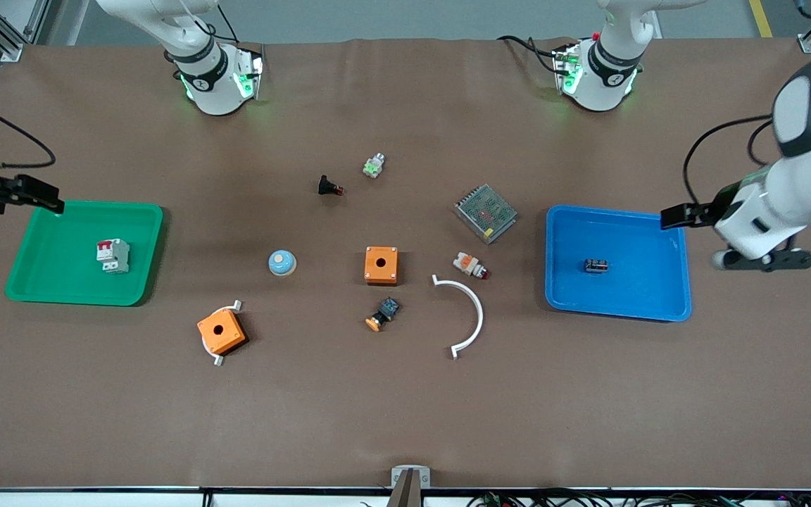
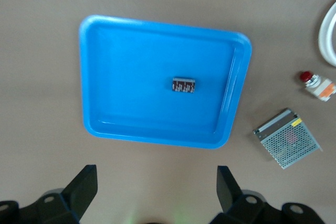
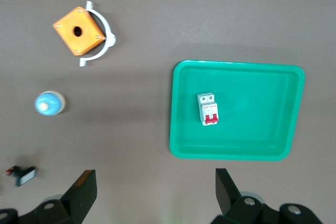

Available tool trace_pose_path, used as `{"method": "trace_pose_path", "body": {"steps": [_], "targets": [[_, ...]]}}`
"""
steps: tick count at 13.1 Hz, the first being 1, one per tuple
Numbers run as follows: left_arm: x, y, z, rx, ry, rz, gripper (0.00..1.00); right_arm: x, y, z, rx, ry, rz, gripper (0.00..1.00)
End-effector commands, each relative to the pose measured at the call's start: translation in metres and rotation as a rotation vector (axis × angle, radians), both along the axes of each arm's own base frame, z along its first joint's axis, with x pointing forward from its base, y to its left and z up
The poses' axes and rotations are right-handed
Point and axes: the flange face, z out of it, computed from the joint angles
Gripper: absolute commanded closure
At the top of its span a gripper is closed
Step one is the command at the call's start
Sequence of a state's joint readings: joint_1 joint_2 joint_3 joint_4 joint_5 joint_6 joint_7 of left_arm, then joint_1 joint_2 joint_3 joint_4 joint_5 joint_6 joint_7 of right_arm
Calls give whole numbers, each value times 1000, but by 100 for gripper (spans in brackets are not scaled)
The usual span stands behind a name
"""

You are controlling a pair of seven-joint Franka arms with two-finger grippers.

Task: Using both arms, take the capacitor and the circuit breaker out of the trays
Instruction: 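Reach the right gripper to the breaker while the left gripper reaches the capacitor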

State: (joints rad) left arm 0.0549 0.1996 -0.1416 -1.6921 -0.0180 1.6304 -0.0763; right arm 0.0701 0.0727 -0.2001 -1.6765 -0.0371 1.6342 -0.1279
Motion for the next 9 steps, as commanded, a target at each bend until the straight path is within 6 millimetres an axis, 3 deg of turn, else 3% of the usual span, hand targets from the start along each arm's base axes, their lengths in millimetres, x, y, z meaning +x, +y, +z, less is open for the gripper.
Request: {"method": "trace_pose_path", "body": {"steps": [1, 4, 7, 8, 9], "targets": [[5, -17, -41, -43, 46, -21, 0, -6, -30, -62, -23, 28, 62, 0], [-1, -30, -97, -65, 51, -25, 0, -6, -74, -135, -18, 23, 115, 0], [-10, -33, -165, -43, 36, -50, 0, -3, -93, -209, 9, 128, 178, 1], [-10, -31, -180, -25, 39, -66, 0, -5, -95, -237, 24, 175, 170, 2], [-11, -33, -192, -9, 53, -86, 0, -7, -96, -252, 33, 200, 164, 3]]}}
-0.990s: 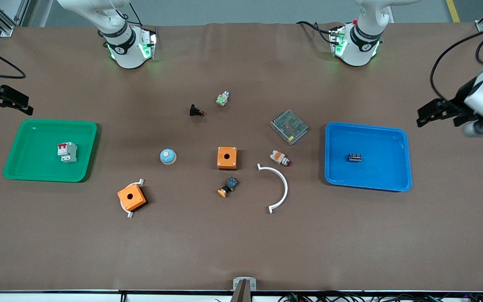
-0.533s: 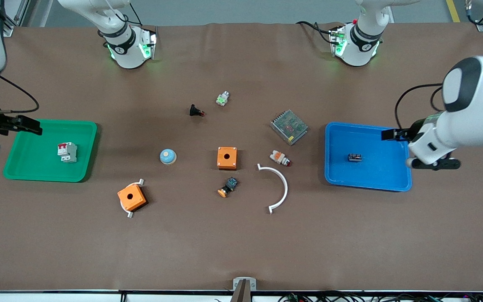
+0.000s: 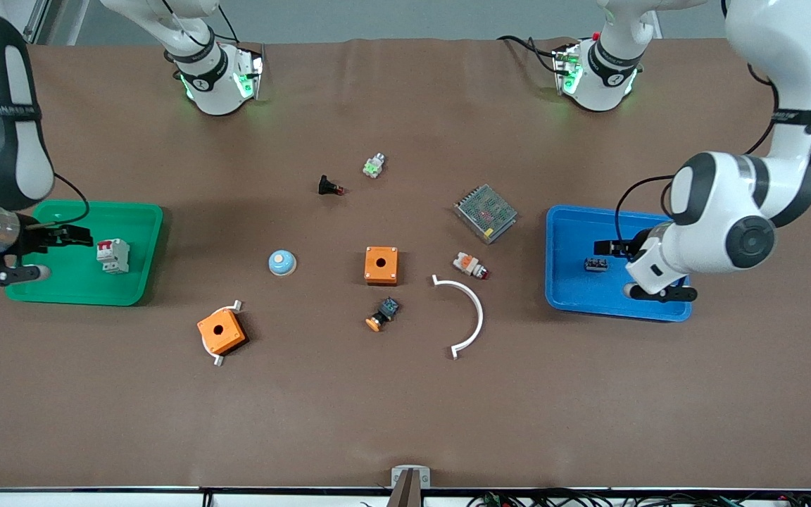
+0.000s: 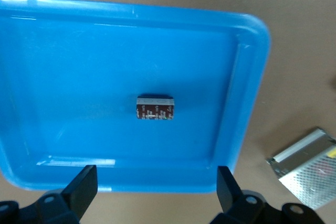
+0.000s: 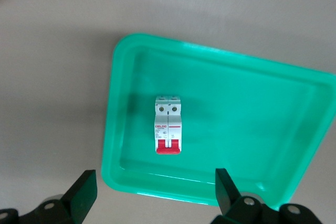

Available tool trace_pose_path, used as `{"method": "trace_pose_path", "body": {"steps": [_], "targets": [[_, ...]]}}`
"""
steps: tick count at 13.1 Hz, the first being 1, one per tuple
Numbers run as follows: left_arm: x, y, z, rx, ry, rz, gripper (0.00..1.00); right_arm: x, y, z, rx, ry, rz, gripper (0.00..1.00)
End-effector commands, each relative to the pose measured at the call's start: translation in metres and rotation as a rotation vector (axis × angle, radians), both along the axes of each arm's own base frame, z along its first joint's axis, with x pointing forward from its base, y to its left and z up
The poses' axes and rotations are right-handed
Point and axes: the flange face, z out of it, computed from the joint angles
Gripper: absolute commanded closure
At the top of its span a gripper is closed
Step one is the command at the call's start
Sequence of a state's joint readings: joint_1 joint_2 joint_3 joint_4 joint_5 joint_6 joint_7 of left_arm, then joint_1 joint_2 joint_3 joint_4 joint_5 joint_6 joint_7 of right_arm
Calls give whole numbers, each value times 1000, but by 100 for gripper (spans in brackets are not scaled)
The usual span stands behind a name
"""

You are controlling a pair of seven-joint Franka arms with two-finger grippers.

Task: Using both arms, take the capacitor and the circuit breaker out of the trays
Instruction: 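Reach the right gripper to the breaker while the left gripper reaches the capacitor, then grasp the white breaker with the right gripper while the left gripper grasps the capacitor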

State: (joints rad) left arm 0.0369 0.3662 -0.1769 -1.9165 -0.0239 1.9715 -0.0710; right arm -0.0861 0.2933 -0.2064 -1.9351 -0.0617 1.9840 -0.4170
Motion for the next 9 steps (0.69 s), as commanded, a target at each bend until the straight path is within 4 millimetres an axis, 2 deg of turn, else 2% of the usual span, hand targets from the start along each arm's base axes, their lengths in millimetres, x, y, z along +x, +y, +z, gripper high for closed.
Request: {"method": "trace_pose_path", "body": {"steps": [1, 3, 6, 9], "targets": [[-3, -5, -28, 29, 11, -57, 0, 0, -2, -47, 13, 72, 13, 3], [-3, -12, -51, 23, 13, -67, 0, 1, 1, -68, 12, 93, 25, 3], [-5, -17, -76, 44, 29, -99, 0, 3, -1, -91, 3, 86, 30, 5], [-7, -11, -99, 60, 38, -116, 1, 4, -2, -100, -1, 85, 32, 14]]}}
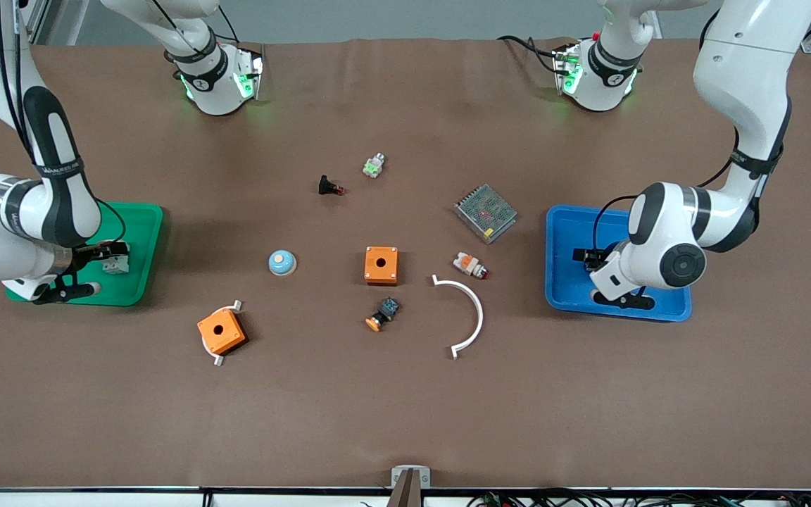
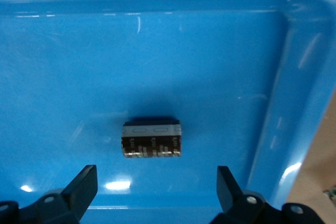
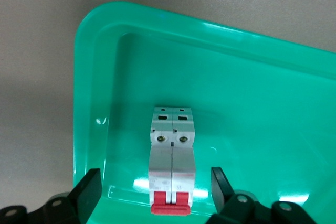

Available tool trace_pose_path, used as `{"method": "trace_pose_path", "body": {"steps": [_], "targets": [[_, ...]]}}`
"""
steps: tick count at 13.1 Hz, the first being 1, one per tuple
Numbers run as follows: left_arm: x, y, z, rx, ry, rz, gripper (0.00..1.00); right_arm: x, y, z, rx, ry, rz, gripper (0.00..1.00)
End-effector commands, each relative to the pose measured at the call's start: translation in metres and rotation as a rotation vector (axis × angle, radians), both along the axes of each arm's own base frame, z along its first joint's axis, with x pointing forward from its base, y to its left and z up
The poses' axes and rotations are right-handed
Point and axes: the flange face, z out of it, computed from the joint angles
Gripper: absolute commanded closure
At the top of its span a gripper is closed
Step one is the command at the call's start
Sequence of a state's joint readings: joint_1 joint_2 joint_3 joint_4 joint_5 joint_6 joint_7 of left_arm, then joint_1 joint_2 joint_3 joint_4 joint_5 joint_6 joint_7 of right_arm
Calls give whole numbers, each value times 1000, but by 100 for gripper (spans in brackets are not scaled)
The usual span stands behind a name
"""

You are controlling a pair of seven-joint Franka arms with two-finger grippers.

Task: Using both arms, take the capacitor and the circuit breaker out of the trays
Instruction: 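Grasp the white breaker with the right gripper while the left gripper grasps the capacitor, then lift the breaker and capacitor out of the trays toward the table middle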

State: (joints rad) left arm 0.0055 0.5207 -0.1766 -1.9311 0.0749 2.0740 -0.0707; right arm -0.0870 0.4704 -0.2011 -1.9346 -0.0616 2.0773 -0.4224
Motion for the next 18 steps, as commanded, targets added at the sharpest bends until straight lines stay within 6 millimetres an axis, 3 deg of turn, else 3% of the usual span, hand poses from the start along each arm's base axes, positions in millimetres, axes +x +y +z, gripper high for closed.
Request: {"method": "trace_pose_path", "body": {"steps": [1, 3, 5, 7, 8, 9, 11, 12, 14, 16, 17, 18], "targets": [[0, 1, -16, 8, -14, -17, 1, 2, -6, -11, -2, 1, 15, 17], [0, 0, -19, 7, -13, -17, 8, 1, -9, -32, -9, 2, 21, 26], [0, 5, -18, 13, -11, -18, 23, -1, -7, -34, -6, 18, 24, 38], [1, 4, -17, 15, -11, -17, 46, -1, -6, -34, 6, 23, 72, 64], [2, 4, -15, 15, -16, -15, 56, 1, -6, -31, 17, 21, 106, 80], [4, 2, -13, 16, -19, -15, 65, 4, -4, -27, 18, 14, 116, 89], [7, 2, -6, 15, -31, -14, 81, 17, -2, -8, 16, 13, 114, 94], [19, 2, 9, 10, -68, -11, 83, 31, 6, 10, 23, 25, 113, 95], [49, -15, 49, -14, -145, 8, 83, 61, 44, 59, 32, 57, 144, 98], [68, -37, 75, -72, -195, 110, 83, 81, 90, 96, 16, 43, 80, 99], [80, -57, 90, -122, -219, 178, 83, 87, 118, 103, -10, 34, 39, 99], [91, -80, 104, -162, -241, 232, 83, 90, 160, 102, -22, 21, -19, 99]]}}
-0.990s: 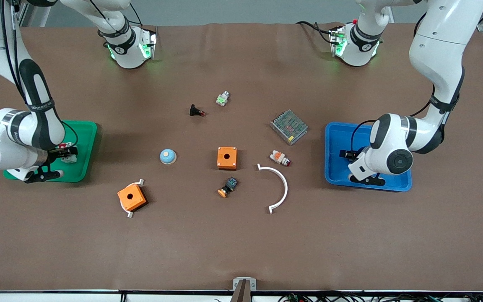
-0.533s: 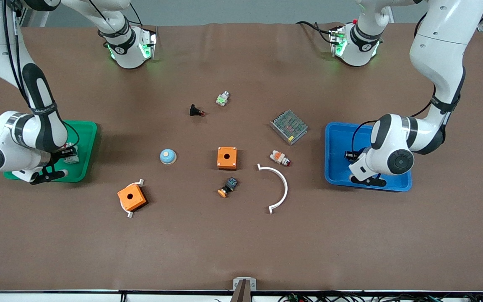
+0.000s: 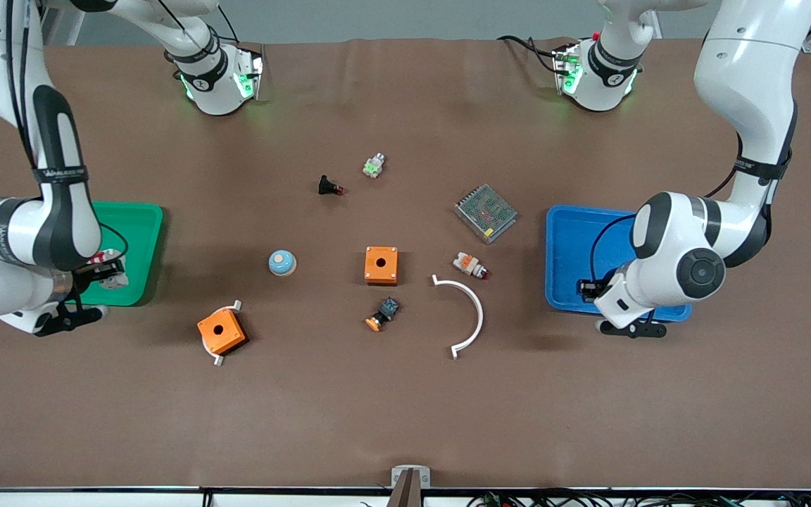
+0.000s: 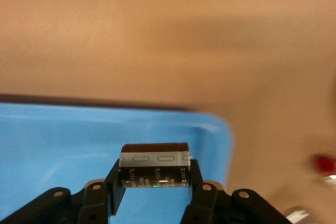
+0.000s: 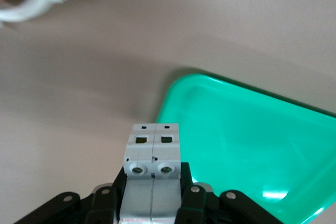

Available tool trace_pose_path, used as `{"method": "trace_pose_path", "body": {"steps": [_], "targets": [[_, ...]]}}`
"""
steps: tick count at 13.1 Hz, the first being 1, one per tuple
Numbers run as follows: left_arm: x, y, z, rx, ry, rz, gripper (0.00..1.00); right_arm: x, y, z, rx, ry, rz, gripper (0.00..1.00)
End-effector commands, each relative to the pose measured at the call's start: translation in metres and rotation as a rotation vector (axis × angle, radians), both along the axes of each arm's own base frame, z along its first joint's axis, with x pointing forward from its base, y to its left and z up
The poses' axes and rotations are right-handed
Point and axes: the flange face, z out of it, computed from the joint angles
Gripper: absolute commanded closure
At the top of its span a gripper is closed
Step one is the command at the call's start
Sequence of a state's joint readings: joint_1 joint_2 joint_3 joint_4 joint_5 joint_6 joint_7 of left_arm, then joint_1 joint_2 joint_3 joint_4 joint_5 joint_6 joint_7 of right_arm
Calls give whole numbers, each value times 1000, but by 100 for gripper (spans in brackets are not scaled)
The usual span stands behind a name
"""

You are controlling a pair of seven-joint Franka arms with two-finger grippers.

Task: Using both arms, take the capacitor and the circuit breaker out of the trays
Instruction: 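Lift the breaker and capacitor out of the trays toward the table middle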

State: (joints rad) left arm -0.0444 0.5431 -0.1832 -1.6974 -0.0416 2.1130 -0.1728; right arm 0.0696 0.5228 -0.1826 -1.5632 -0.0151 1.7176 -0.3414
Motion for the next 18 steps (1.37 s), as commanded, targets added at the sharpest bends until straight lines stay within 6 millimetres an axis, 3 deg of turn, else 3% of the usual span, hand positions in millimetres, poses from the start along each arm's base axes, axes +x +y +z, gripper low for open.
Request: {"method": "trace_pose_path", "body": {"steps": [1, 4, 7, 9, 10, 13, 16, 17, 18], "targets": [[22, -61, 27, -76, -28, 103, 83, 6, 86, 5, -32, -14, -153, 99], [20, -137, 12, -67, -20, 205, 85, -3, 204, 8, -109, -70, -276, 99], [15, -196, -10, -95, -70, 239, 85, -8, 260, -4, -83, -111, -346, 99], [4, -234, -20, -127, -119, 306, 86, -13, 286, -22, -57, -90, -373, 99], [2, -240, -26, -123, -126, 318, 87, -13, 293, -27, -42, -97, -377, 99], [-12, -288, -44, -66, -169, 334, 88, -17, 310, -46, -56, -97, -396, 99], [-22, -310, -64, 9, -226, 369, 88, -17, 322, -56, -5, -95, -425, 99], [-25, -315, -69, 5, -233, 363, 83, -20, 334, -63, 12, -94, -424, 99], [-28, -321, -75, -10, -248, 372, 68, -25, 345, -73, 9, -96, -412, 99]]}}
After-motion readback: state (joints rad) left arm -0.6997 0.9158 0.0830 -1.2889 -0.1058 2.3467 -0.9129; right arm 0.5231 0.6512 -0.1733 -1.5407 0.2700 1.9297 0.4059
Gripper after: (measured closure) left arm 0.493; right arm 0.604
